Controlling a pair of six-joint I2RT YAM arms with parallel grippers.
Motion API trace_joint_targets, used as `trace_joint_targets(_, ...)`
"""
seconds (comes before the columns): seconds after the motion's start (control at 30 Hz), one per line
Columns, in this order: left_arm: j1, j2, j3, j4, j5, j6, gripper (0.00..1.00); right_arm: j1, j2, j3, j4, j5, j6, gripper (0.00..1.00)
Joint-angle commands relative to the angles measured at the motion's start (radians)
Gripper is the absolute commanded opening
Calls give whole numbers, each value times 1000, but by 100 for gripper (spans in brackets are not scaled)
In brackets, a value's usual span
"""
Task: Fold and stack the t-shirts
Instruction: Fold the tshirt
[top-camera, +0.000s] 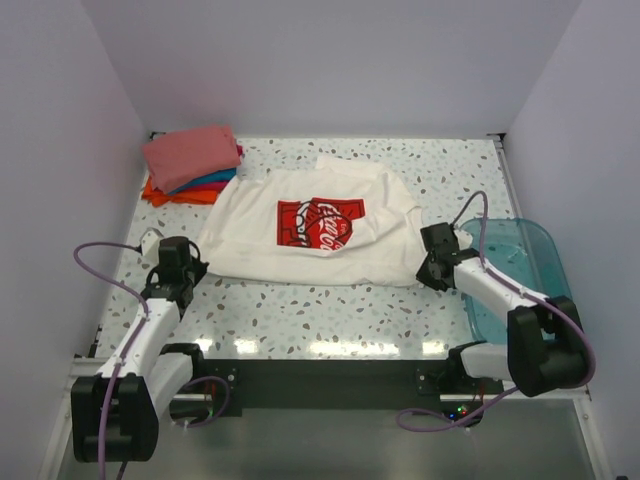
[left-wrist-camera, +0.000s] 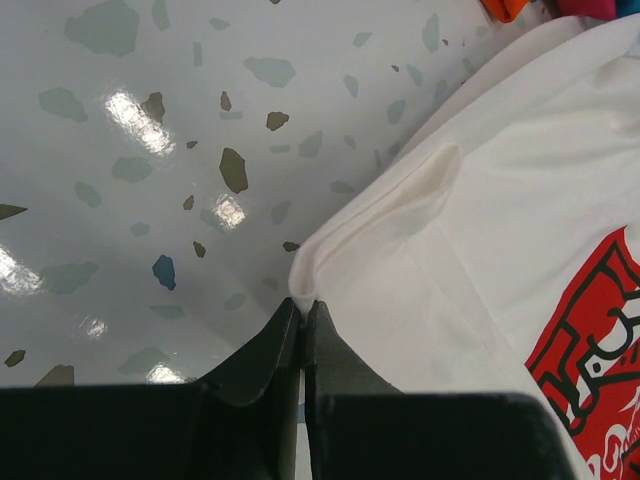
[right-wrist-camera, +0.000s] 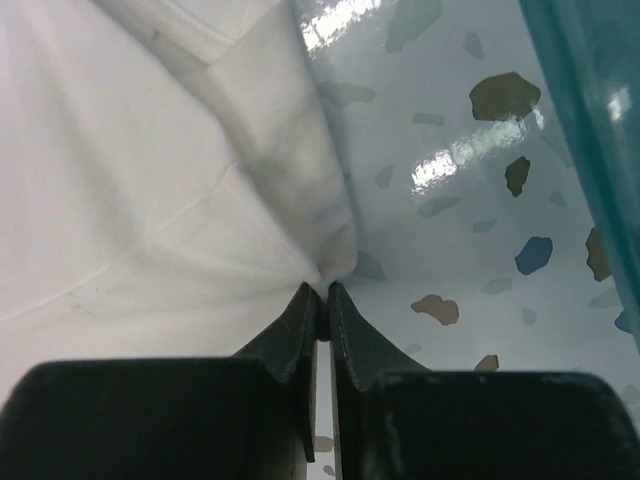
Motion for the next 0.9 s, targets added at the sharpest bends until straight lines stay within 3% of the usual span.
trace_joint_targets(0.0, 9, -3, 52, 7, -15, 38, 0, -21, -16, 50, 31, 57, -19, 3)
trace_joint_targets(0.13, 9, -37, 124, -34, -6, 71, 0, -30, -107, 138, -66, 50, -90, 0)
trace_joint_targets(0.27, 12, -110, 224, -120, -17, 131, 0, -59, -297, 253, -236, 58, -150, 0)
trace_joint_targets(0.43, 17, -213, 435, -229, 16, 173, 0, -93, -447, 538, -420, 40, -203, 0)
trace_joint_targets(0.63, 15, -193, 710, -264, 71, 183, 0, -93, -395, 883, -472, 18, -248, 0)
trace_joint_targets(0.87, 15, 53, 874, -137, 190, 168, 0, -93, -182, 1058, -359, -28, -315, 0)
